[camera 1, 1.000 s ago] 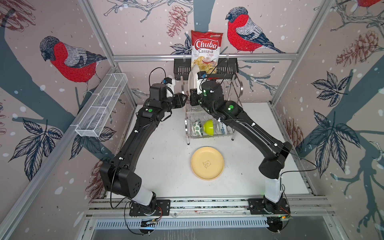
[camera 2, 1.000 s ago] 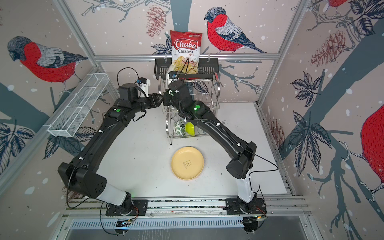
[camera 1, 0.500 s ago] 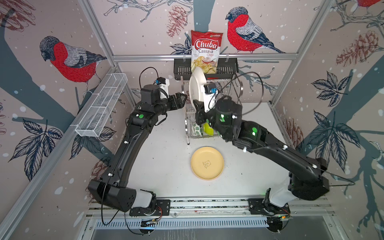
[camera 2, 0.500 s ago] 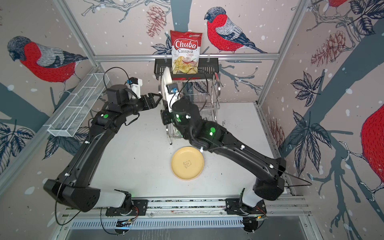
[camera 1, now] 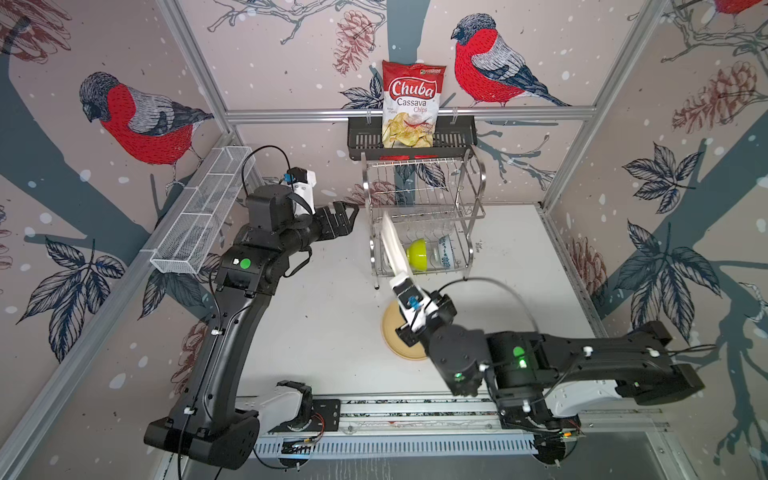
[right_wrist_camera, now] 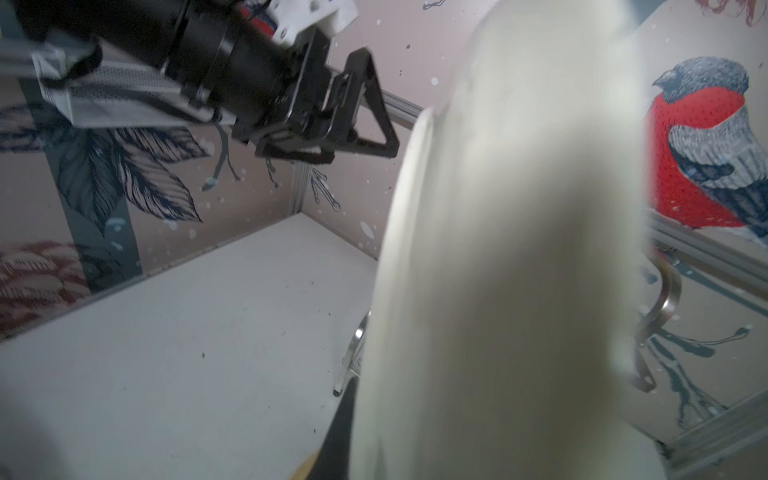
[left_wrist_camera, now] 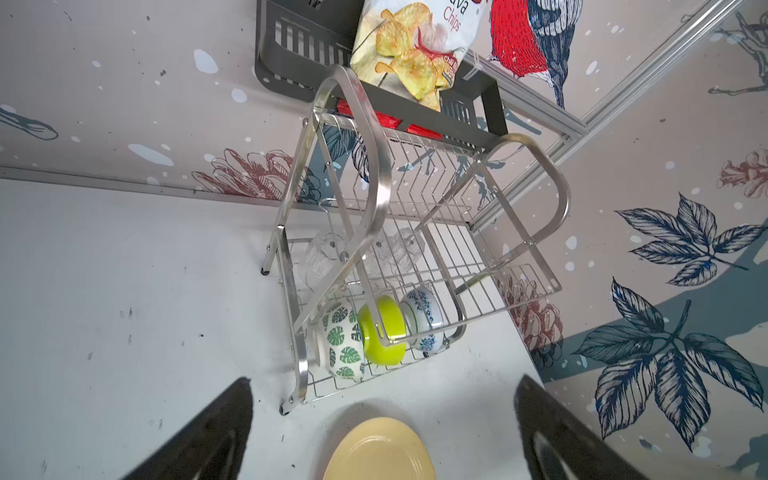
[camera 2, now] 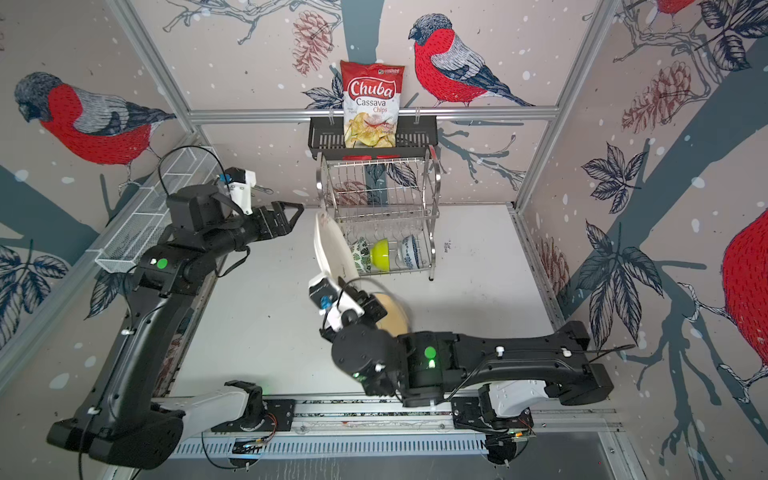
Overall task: Unload the mixed dishes from the dish rack
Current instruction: 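Lift the white floral plate out and swing it down toward the cream plate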
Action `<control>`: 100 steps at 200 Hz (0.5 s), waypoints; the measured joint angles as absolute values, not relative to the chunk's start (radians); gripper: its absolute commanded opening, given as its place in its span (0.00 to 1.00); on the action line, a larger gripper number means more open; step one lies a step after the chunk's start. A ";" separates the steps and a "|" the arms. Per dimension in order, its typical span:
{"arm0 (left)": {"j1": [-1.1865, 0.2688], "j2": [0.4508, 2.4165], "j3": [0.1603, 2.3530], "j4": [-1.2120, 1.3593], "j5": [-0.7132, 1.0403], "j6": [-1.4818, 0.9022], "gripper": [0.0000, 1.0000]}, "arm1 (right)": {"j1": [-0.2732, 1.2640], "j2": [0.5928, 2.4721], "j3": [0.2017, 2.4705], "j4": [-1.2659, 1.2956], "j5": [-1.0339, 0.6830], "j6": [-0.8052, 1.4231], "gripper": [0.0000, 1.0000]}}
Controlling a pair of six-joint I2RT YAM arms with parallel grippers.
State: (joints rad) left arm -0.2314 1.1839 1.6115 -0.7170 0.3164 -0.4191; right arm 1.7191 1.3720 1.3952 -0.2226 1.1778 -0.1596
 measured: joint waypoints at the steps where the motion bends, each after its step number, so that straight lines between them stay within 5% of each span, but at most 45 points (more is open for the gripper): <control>1: -0.231 1.184 1.612 -0.718 0.318 -0.419 0.97 | 1.724 1.377 1.390 -0.223 1.187 -0.164 0.00; 37: -0.224 1.148 1.621 -0.800 0.389 -0.411 0.97 | 1.792 1.520 1.364 -0.339 1.349 -0.169 0.00; 100: -0.223 1.047 1.446 -0.857 0.459 -0.392 0.97 | 1.781 1.736 1.492 -0.805 1.400 0.194 0.00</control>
